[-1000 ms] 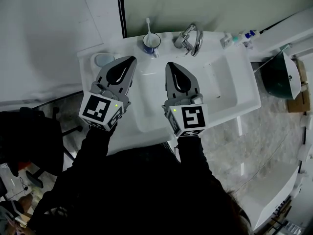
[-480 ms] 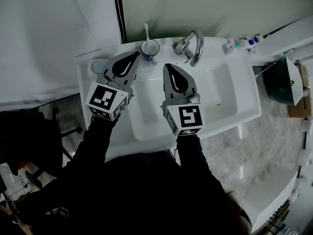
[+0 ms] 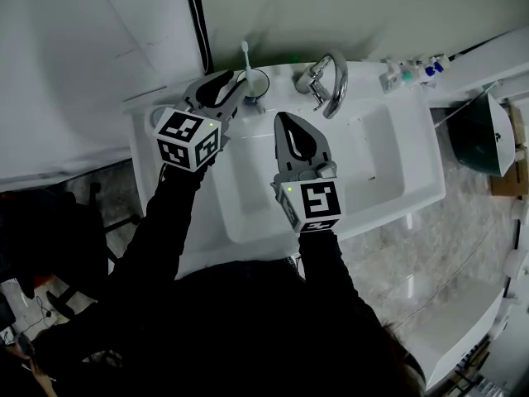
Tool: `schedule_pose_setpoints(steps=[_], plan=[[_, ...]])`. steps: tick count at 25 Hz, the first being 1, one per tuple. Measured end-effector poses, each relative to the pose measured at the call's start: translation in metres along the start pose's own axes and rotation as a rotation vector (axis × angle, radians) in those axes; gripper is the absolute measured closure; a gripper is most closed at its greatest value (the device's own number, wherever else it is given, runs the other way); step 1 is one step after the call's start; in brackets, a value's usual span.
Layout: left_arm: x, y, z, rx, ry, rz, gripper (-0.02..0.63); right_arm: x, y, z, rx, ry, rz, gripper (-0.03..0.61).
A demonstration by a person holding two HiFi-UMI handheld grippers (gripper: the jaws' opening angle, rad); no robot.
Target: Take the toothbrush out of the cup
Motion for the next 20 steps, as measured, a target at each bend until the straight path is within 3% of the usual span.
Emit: schedule_pose_setpoints(steps=[3,12,20], plan=[[0.007,0.015,-0.01,-0.011,-0.02,-0.055,0.448,0.003,0.0,0.001,0.003,0.005,-0.012,0.574],[0.025,0.053,-0.034,-0.035,-0.035,-0.159,0.446,0.014,0.0,0.006,0.006,0.025,-0.051,0.574],[0.035,0.08,-0.042,0.014,-0.038,-0.257,0.448,0.019,0.0,0.007,0.007,0.019,-0.069,0.574]])
Point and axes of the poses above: the fingertips, and each gripper's own axes: y forward along the fingers, z to its right, x out of its underside, the point moved 9 cm from there along -y, backward along the fingers, and after that the axes turned 8 degrees about z, right-handed, at the moved point
